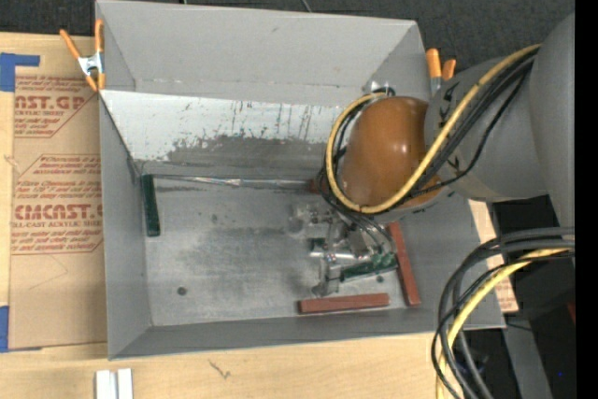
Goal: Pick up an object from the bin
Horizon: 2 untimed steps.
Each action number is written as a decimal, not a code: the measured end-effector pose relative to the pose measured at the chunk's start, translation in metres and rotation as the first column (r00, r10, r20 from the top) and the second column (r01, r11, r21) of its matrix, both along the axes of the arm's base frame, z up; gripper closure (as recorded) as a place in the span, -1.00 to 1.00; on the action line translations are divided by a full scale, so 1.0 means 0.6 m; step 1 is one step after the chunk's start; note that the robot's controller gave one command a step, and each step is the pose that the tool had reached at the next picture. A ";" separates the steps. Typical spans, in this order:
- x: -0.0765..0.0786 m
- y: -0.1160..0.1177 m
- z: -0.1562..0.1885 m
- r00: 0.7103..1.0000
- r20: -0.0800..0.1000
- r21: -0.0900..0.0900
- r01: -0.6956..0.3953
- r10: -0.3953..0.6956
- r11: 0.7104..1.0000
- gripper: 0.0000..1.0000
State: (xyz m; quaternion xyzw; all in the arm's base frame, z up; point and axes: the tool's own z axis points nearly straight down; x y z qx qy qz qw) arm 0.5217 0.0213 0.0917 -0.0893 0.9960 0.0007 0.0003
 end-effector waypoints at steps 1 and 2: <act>0.024 -0.028 0.007 0.962 0.001 -0.001 -0.273 0.273 0.962 -1.00; 0.070 -0.117 -0.031 0.968 -0.002 -0.002 -0.252 0.252 0.968 1.00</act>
Offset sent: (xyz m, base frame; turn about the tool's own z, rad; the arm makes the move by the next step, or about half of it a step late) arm 0.0411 -0.0693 -0.0217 -0.2566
